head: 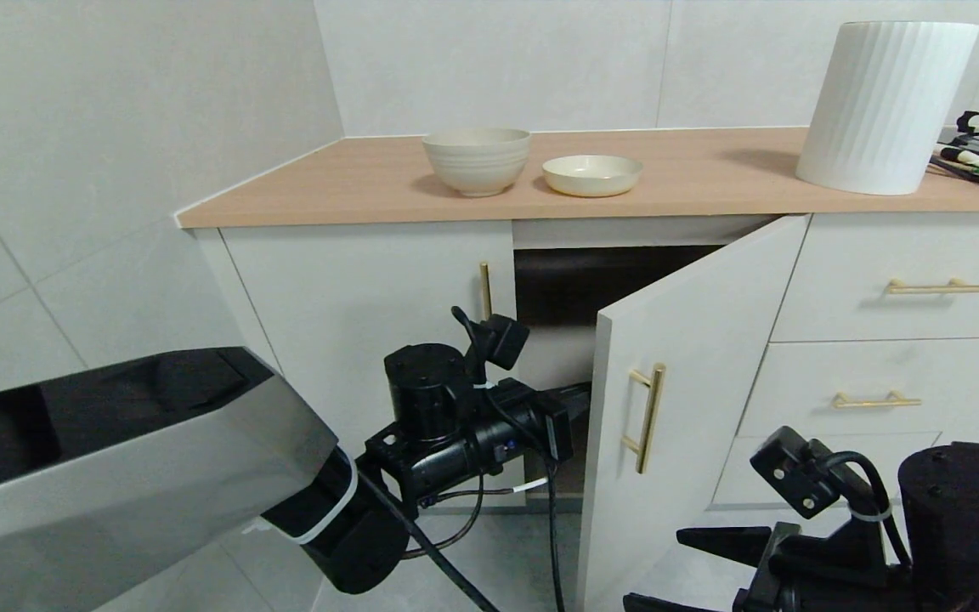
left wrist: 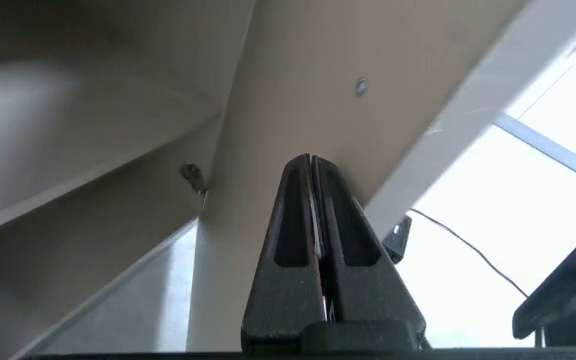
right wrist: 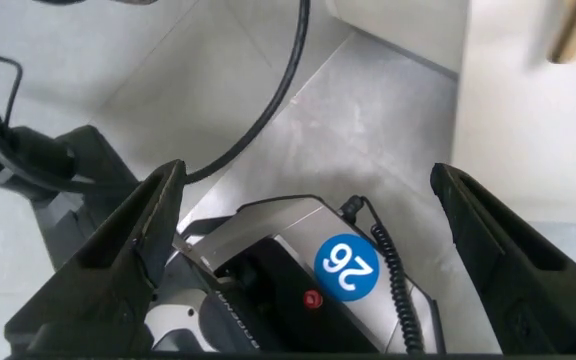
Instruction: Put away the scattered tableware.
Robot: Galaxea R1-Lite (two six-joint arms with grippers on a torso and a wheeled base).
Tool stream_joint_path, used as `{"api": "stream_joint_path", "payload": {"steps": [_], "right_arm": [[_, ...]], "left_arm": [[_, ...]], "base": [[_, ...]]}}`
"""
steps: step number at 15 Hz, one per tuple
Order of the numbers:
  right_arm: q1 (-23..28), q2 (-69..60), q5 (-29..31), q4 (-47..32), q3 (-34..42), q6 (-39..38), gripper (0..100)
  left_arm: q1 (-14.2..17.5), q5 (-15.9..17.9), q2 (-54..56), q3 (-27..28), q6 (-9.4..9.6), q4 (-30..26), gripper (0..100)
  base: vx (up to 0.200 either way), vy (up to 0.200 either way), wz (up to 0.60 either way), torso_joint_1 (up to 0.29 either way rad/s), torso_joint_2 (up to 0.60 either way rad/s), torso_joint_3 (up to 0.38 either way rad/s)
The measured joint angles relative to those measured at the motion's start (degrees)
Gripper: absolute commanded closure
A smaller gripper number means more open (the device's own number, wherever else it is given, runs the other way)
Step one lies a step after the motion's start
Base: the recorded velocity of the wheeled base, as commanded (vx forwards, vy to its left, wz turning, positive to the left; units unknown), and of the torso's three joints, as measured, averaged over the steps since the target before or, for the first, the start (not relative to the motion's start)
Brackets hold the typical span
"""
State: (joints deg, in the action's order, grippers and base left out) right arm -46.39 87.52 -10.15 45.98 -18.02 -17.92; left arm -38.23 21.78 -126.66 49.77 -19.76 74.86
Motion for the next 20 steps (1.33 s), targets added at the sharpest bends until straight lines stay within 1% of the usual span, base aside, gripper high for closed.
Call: {"api": "stream_joint_path", "payload": {"steps": [2, 3, 4, 5, 6, 7, 9, 10, 11, 13, 15, 17, 20], "right_arm": [[-0.8, -0.1, 0.0, 0.1, 0.0, -0.1, 0], [-1.7, -0.5, 0.0, 0.0, 0.2, -0.1, 0], [-3.4, -1.4, -0.8, -0.1, 0.7, 0.0, 0], [-5.2, -2.3, -2.1, -0.1, 1.3, 0.2, 0], [-7.0, -3.4, -3.1, -0.3, 1.8, 0.2, 0], [-9.6, -5.1, -3.7, -0.3, 2.1, 0.3, 0], [-14.7, -8.9, -4.4, -0.4, 2.9, 0.4, 0], [-16.3, -10.4, -4.5, -0.6, 3.6, 0.9, 0], [-17.2, -11.2, -4.5, -0.6, 4.0, 1.6, 0], [-17.9, -12.1, -4.4, -0.7, 4.5, 3.7, 0], [-18.0, -12.5, -4.0, -0.7, 4.5, 3.8, 0], [-17.2, -12.5, -2.4, -0.8, 4.3, 3.8, 0], [-13.6, -10.8, -0.7, -0.8, 2.8, 3.7, 0]], "left_arm": [[-1.0, 0.0, -0.4, 1.1, 0.13, -0.7, 100], [-2.1, -0.1, -0.4, 1.9, 0.72, -2.5, 100], [-4.1, -0.3, -0.5, 3.4, 2.19, -5.1, 100], [-6.3, -0.4, -0.7, 4.9, 3.67, -6.4, 100], [-8.0, -0.6, -1.1, 6.2, 4.71, -6.7, 100], [-10.2, -1.2, -1.5, 7.3, 5.29, -6.9, 100], [-14.4, -1.8, -1.6, 8.5, 5.75, -7.0, 100], [-16.4, -1.8, -1.3, 8.4, 5.80, -7.0, 100], [-17.5, -1.8, -1.0, 8.0, 5.84, -6.9, 100], [-17.5, -2.0, -0.4, 7.1, 5.83, -6.9, 100], [-16.4, -2.1, 0.8, 4.8, 5.80, -6.6, 100], [-13.3, -2.2, 3.3, 0.7, 5.80, -6.2, 100], [-6.9, -2.2, 10.1, -7.1, 5.91, -6.7, 100]], "base": [[0.000, 0.000, 0.00, 0.000, 0.00, 0.000], [0.000, 0.000, 0.00, 0.000, 0.00, 0.000], [0.000, 0.000, 0.00, 0.000, 0.00, 0.000], [0.000, 0.000, 0.00, 0.000, 0.00, 0.000], [0.000, 0.000, 0.00, 0.000, 0.00, 0.000], [0.000, 0.000, 0.00, 0.000, 0.00, 0.000], [0.000, 0.000, 0.00, 0.000, 0.00, 0.000], [0.000, 0.000, 0.00, 0.000, 0.00, 0.000], [0.000, 0.000, 0.00, 0.000, 0.00, 0.000], [0.000, 0.000, 0.00, 0.000, 0.00, 0.000], [0.000, 0.000, 0.00, 0.000, 0.00, 0.000], [0.000, 0.000, 0.00, 0.000, 0.00, 0.000], [0.000, 0.000, 0.00, 0.000, 0.00, 0.000]]}}
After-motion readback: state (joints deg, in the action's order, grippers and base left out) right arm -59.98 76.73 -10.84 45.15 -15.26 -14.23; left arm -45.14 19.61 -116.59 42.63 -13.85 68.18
